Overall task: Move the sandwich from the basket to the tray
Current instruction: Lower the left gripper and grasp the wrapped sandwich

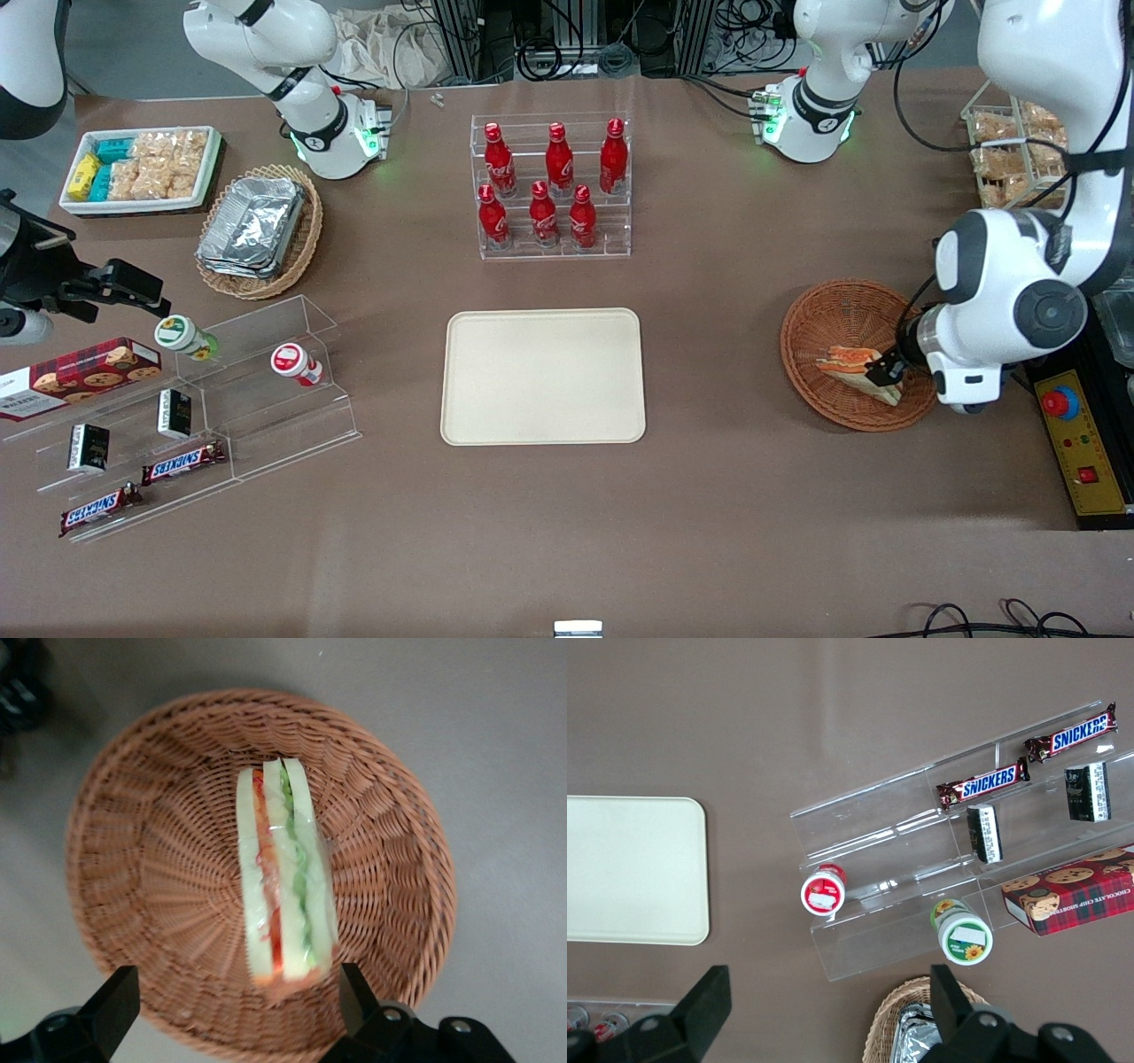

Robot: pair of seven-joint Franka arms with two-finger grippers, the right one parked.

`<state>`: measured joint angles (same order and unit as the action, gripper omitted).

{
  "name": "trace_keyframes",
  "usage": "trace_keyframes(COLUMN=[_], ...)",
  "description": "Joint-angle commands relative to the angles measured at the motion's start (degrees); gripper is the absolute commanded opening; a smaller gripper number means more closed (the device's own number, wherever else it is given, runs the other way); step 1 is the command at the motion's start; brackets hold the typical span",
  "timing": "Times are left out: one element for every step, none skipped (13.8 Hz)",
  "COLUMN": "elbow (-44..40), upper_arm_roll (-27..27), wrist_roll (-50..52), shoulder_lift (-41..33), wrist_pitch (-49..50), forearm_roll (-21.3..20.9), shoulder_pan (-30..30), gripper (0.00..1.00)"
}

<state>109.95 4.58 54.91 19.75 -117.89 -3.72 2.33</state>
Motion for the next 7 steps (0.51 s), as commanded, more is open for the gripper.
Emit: trace_keyframes(elbow=[1.14,2.19,3.51,4.13,4.14,4.14,3.88], upper_arm_roll=[0.08,0.08,0.08,0.08,0.08,0.08,0.08], wrist_roll=[6.33,7.04,7.31,7.31,7.40,7.66,7.75], shoulder_lift=[3.62,4.41,4.77,5.12,5.30,5.21,4.86], wrist_pitch=[-4.79,-6.54,-8.48,-10.06,-10.16,-9.99,-9.90], forearm_roll=[0.20,0.20,0.20,0.20,0.20,0.20,0.20], shoulder_pan=[-0.05,-0.14,-0.05,-0.05,-0.05,-0.05,-0.05], gripper=[1.00,1.00,1.00,0.94,0.63,0.10,0.00])
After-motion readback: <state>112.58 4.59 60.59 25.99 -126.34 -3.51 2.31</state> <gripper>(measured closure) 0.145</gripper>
